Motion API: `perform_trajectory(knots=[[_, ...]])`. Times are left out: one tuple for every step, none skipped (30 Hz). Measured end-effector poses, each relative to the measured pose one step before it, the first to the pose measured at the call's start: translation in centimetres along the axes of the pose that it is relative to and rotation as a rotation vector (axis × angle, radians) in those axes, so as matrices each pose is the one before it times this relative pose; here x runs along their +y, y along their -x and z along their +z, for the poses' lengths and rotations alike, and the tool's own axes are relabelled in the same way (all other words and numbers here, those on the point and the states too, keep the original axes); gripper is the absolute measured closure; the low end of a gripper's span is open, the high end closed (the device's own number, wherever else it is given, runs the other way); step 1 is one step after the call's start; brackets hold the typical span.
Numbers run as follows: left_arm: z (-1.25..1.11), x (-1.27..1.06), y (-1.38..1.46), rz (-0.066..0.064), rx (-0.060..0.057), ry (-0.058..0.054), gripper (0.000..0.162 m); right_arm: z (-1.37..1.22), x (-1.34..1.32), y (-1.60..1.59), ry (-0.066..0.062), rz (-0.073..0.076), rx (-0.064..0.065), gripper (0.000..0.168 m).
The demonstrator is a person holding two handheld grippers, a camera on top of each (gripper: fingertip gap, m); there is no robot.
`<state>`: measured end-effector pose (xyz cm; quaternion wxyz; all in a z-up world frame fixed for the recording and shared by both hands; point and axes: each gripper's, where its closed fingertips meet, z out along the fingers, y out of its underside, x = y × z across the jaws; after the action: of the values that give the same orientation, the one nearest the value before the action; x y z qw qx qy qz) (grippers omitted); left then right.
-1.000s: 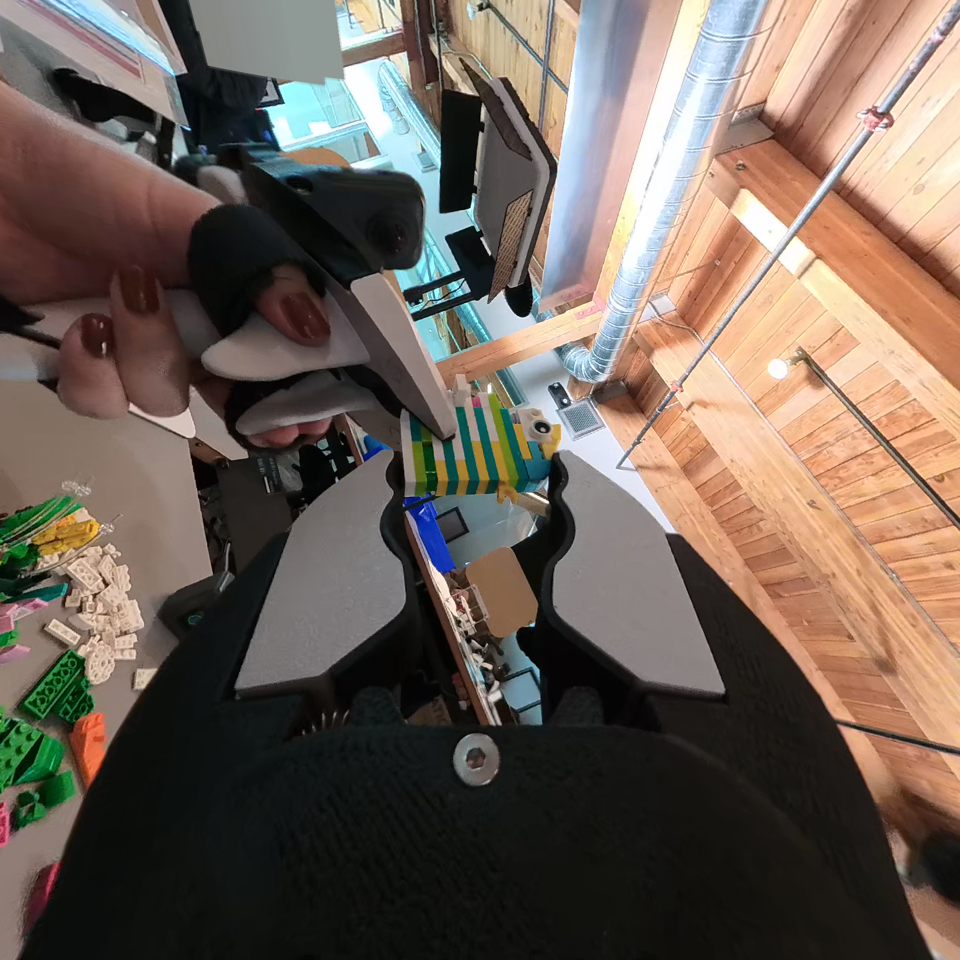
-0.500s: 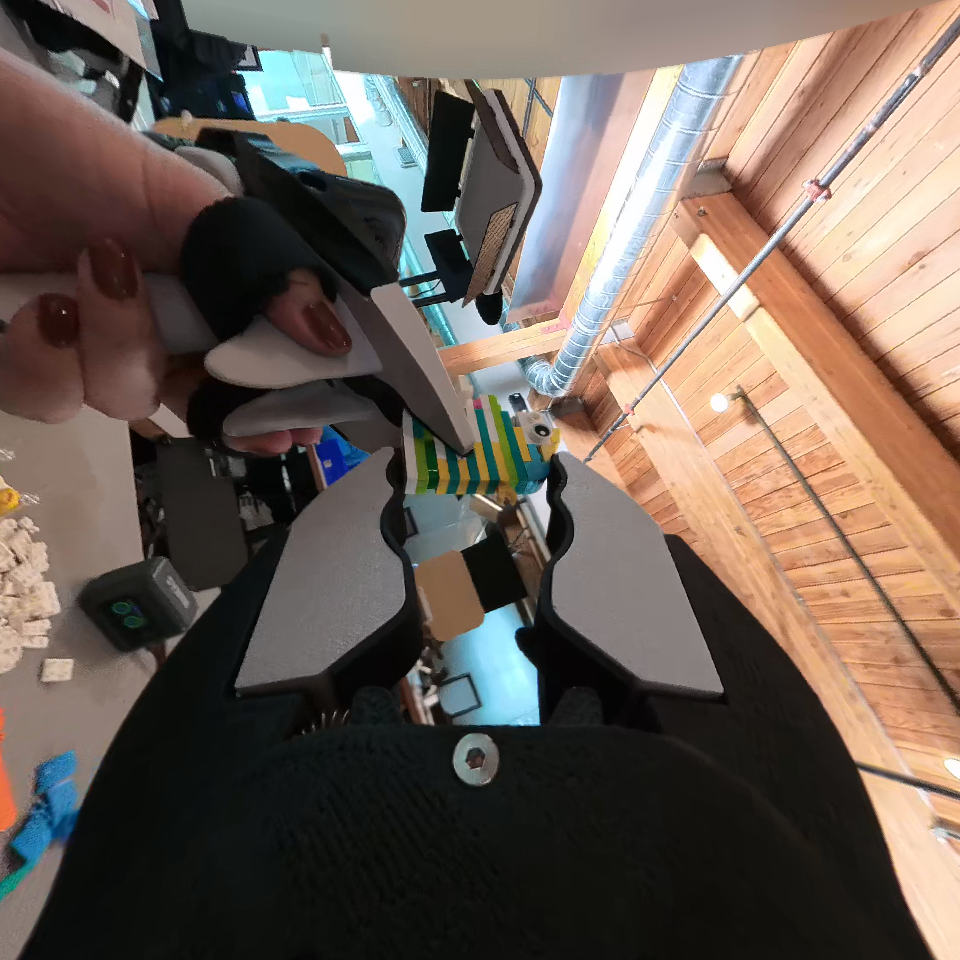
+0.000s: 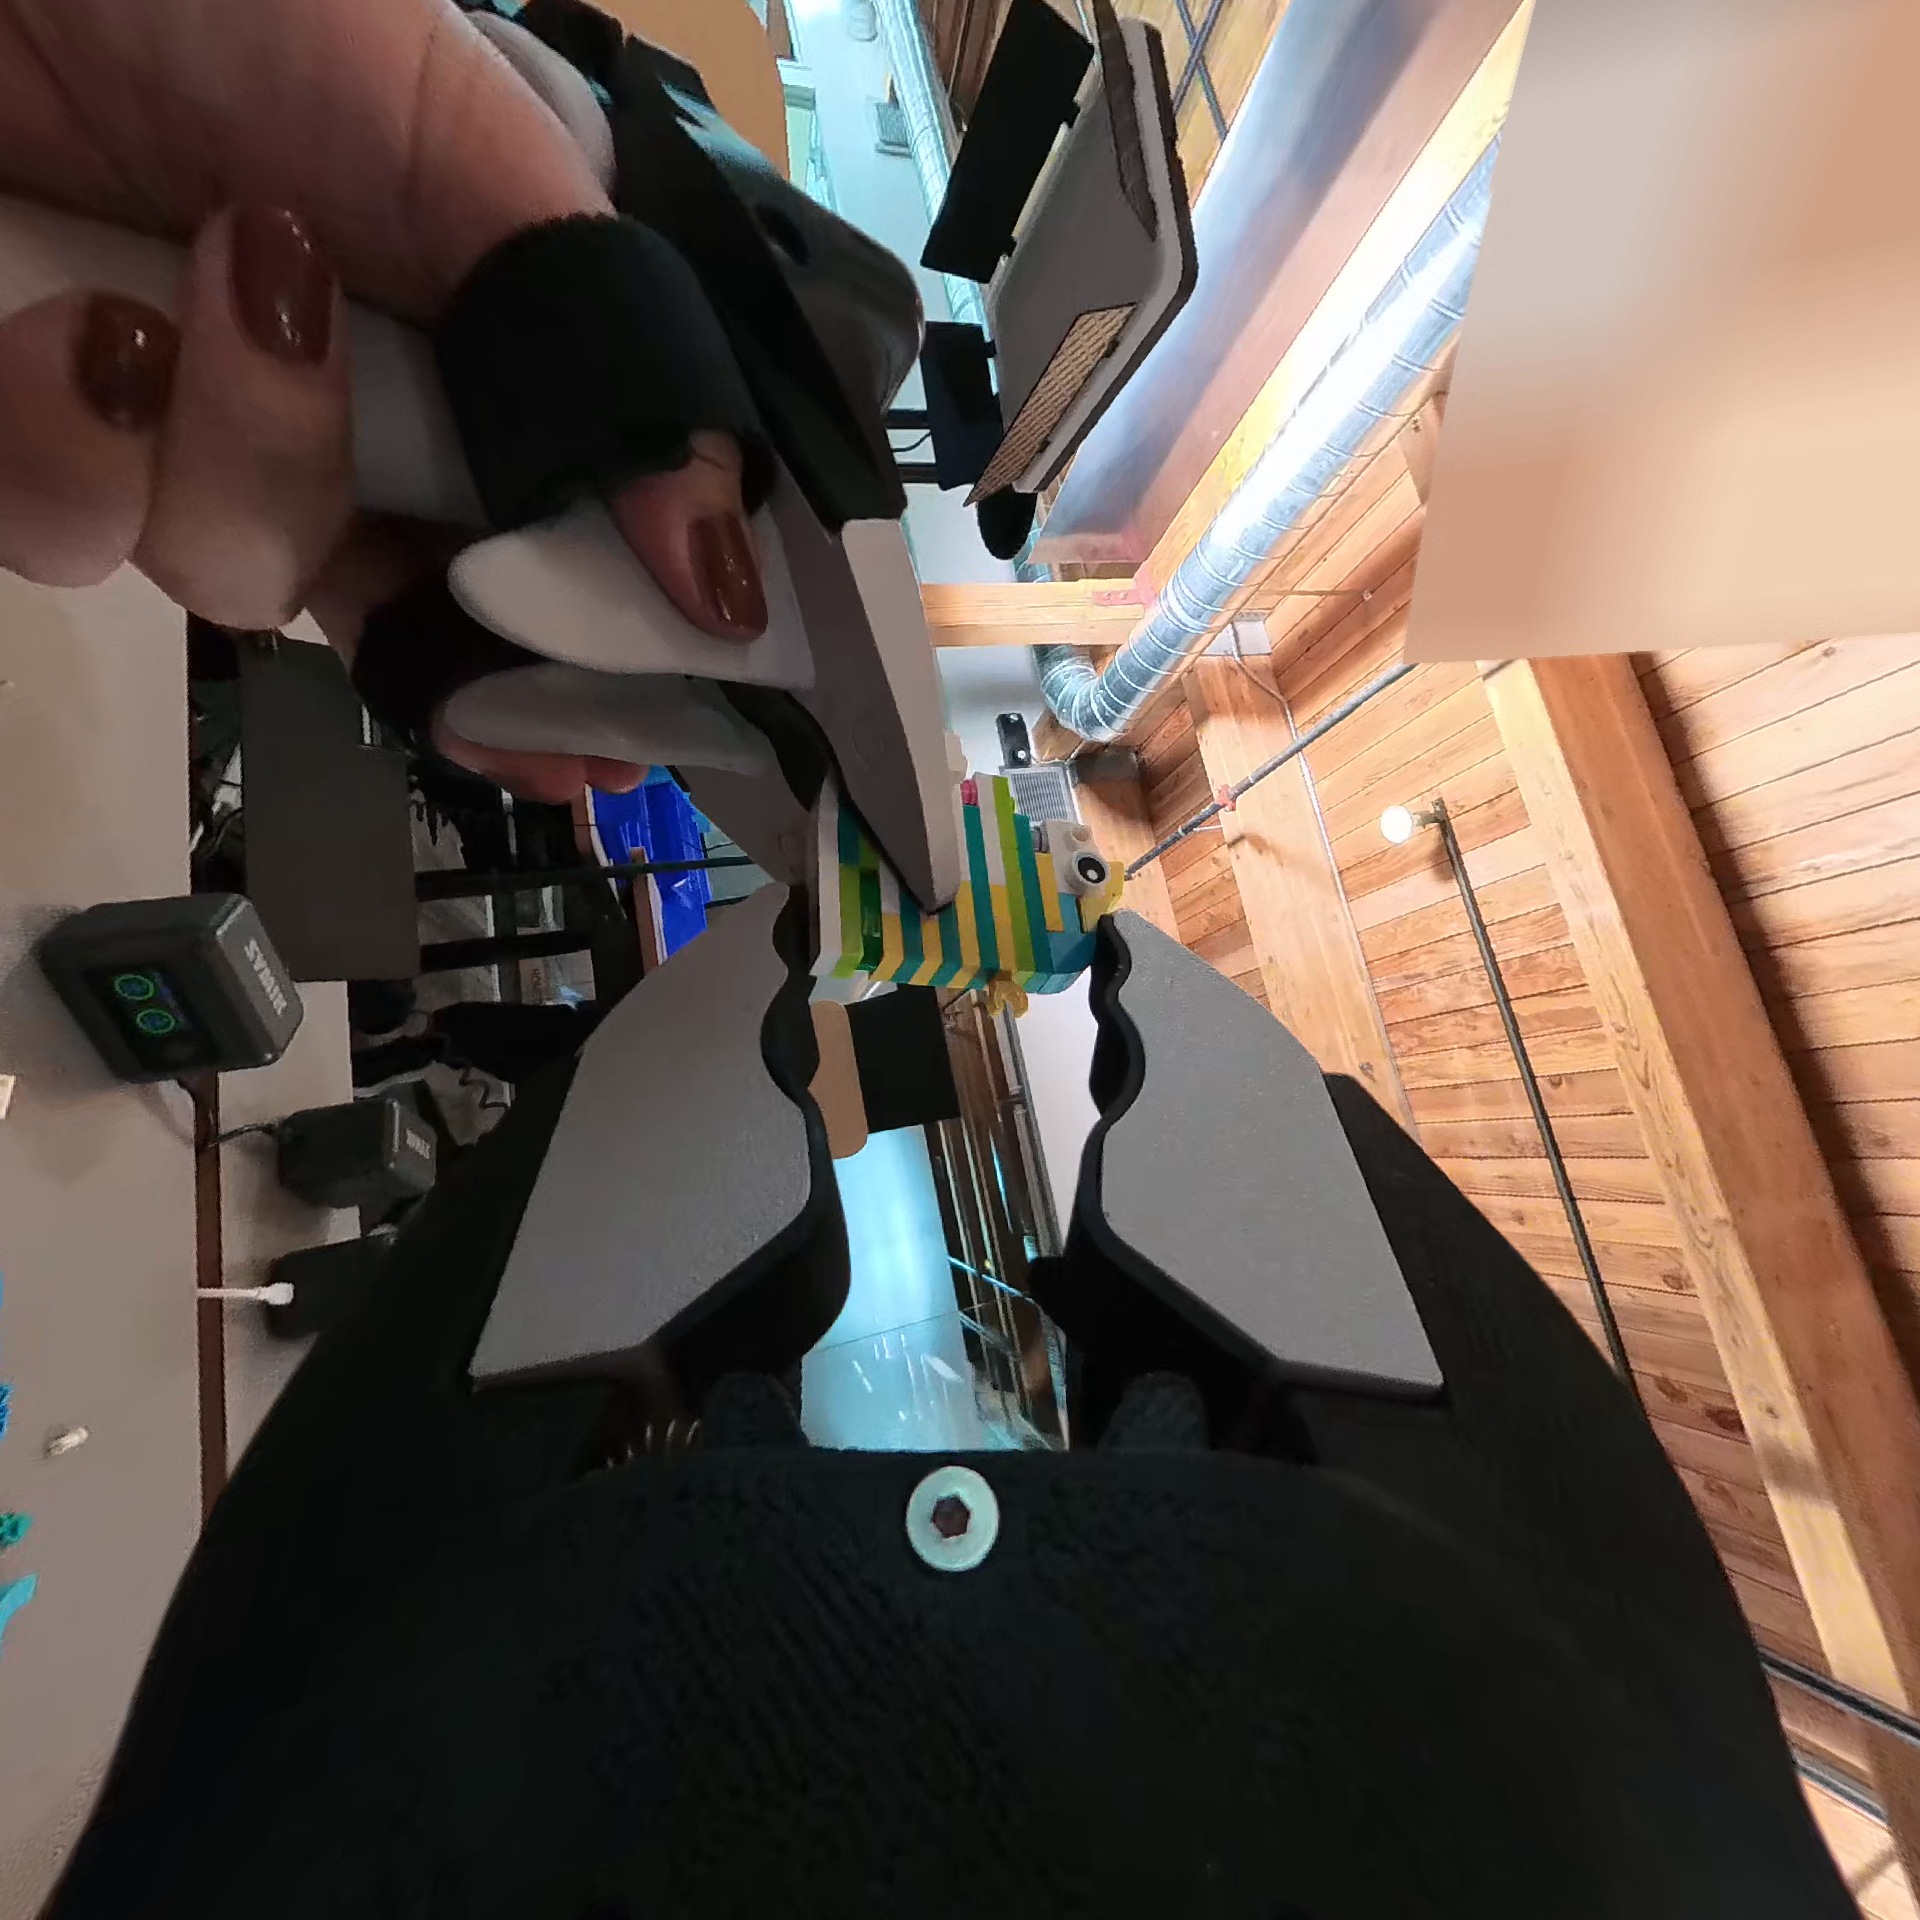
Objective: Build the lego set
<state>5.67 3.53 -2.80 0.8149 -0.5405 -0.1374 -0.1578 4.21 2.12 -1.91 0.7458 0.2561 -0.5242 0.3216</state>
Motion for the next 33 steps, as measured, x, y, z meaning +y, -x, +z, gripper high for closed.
perform_trajectory(knots=[[0.044, -0.001, 0.033, 0.0171, -0.0097, 0.0007, 0.153, -0.010, 0.030, -0.037, 0.0002, 0.0028, 0.0026, 0.118], [0.041, -0.029, -0.050, 0.0191, -0.0090, 0.0048, 0.153, 0.017, 0.005, -0.080, -0.0036, 0.0144, 0.0034, 0.118], [0.030, -0.035, -0.029, 0.0360, -0.0151, 0.0084, 0.152, 0.035, -0.015, -0.094, -0.0029, 0.0133, 0.0060, 0.118], [-0.007, -0.134, -0.025, 0.0432, -0.0177, -0.0029, 0.152, 0.103, -0.053, -0.100, 0.0002, 0.0089, 0.0088, 0.118], [-0.029, -0.202, 0.003, 0.0340, -0.0163, -0.0153, 0.151, 0.110, -0.120, -0.058, -0.0005, 0.0123, 0.0051, 0.117], [0.010, -0.146, -0.002, 0.0246, -0.0125, -0.0127, 0.150, 0.102, -0.170, 0.026, -0.0029, 0.0148, -0.0006, 0.117], [0.057, -0.087, -0.197, 0.0211, 0.0066, -0.0119, 0.150, 0.094, -0.245, 0.013, -0.0077, 0.0192, 0.0009, 0.117], [-0.020, -0.239, -0.102, 0.0082, 0.0054, -0.0250, 0.152, 0.061, -0.167, -0.039, -0.0043, 0.0147, 0.0024, 0.117], [-0.020, -0.026, -0.084, -0.0067, 0.0124, -0.0094, 0.153, 0.028, -0.062, -0.002, -0.0002, 0.0053, -0.0009, 0.117], [-0.011, 0.062, -0.078, -0.0274, 0.0191, 0.0029, 0.153, -0.025, -0.029, 0.064, -0.0021, -0.0016, -0.0036, 0.117], [-0.013, 0.157, -0.056, -0.0319, 0.0196, 0.0124, 0.153, -0.062, -0.006, 0.111, -0.0030, -0.0075, -0.0069, 0.117], [-0.021, 0.182, 0.002, -0.0255, 0.0111, 0.0135, 0.153, -0.083, 0.004, 0.129, 0.0003, -0.0127, -0.0092, 0.118], [0.002, 0.144, 0.000, -0.0223, 0.0075, 0.0086, 0.153, -0.095, 0.009, 0.103, 0.0030, -0.0140, -0.0085, 0.118], [0.010, 0.162, 0.003, -0.0192, 0.0060, 0.0118, 0.153, -0.085, 0.031, 0.102, 0.0057, -0.0156, -0.0086, 0.118], [0.011, 0.147, 0.110, -0.0141, -0.0020, 0.0096, 0.153, -0.056, 0.097, 0.122, 0.0113, -0.0210, -0.0083, 0.119], [0.001, 0.118, 0.155, -0.0093, -0.0053, 0.0060, 0.153, -0.018, 0.127, 0.159, 0.0130, -0.0174, -0.0088, 0.119], [-0.029, 0.099, 0.144, -0.0122, -0.0014, 0.0058, 0.153, 0.015, 0.111, 0.163, 0.0109, -0.0101, -0.0096, 0.119], [-0.046, 0.087, 0.142, -0.0127, -0.0014, 0.0050, 0.153, 0.025, 0.080, 0.146, 0.0092, -0.0087, -0.0085, 0.118], [-0.047, 0.051, 0.089, -0.0095, 0.0013, 0.0041, 0.153, 0.027, 0.043, 0.119, 0.0075, -0.0066, -0.0063, 0.118], [-0.061, 0.030, 0.031, -0.0090, 0.0033, 0.0051, 0.153, 0.019, -0.016, 0.076, 0.0047, -0.0041, -0.0041, 0.119], [-0.063, 0.035, -0.007, -0.0072, 0.0052, 0.0063, 0.153, 0.015, -0.046, 0.041, 0.0009, -0.0027, -0.0020, 0.119], [-0.066, 0.016, -0.033, -0.0063, 0.0050, 0.0071, 0.153, 0.015, -0.079, 0.023, -0.0012, -0.0004, -0.0013, 0.119], [-0.079, 0.016, -0.060, -0.0059, 0.0071, 0.0074, 0.153, 0.005, -0.087, 0.021, -0.0023, 0.0015, -0.0013, 0.119], [-0.074, 0.033, -0.070, -0.0090, 0.0097, 0.0083, 0.153, 0.003, -0.117, 0.019, -0.0036, 0.0021, -0.0018, 0.119], [-0.087, 0.039, -0.048, -0.0097, 0.0110, 0.0088, 0.153, 0.010, -0.084, 0.037, -0.0010, 0.0001, -0.0030, 0.119], [-0.055, 0.000, 0.001, -0.0073, 0.0061, 0.0002, 0.153, 0.022, -0.040, 0.050, 0.0023, -0.0021, -0.0029, 0.119], [-0.048, 0.040, 0.054, -0.0065, 0.0035, 0.0030, 0.153, 0.016, 0.000, 0.069, 0.0022, -0.0034, -0.0035, 0.119], [-0.022, 0.033, 0.012, -0.0097, 0.0084, 0.0025, 0.153, -0.008, 0.001, 0.050, 0.0014, -0.0050, -0.0027, 0.119], [-0.028, 0.016, -0.024, -0.0116, 0.0113, 0.0008, 0.153, -0.007, -0.040, 0.018, 0.0021, -0.0068, -0.0005, 0.119], [-0.038, 0.023, -0.045, -0.0093, 0.0100, 0.0028, 0.153, -0.013, -0.058, 0.017, 0.0011, -0.0038, -0.0015, 0.119], [-0.035, 0.037, -0.069, -0.0065, 0.0093, 0.0034, 0.153, -0.022, -0.078, -0.004, -0.0012, -0.0003, -0.0016, 0.119], [-0.011, 0.000, -0.057, -0.0021, 0.0050, 0.0018, 0.153, -0.013, -0.050, -0.011, -0.0029, 0.0039, -0.0001, 0.119], [-0.021, -0.019, -0.039, 0.0029, 0.0011, 0.0016, 0.153, 0.029, -0.050, -0.023, -0.0033, 0.0147, -0.0004, 0.119]])
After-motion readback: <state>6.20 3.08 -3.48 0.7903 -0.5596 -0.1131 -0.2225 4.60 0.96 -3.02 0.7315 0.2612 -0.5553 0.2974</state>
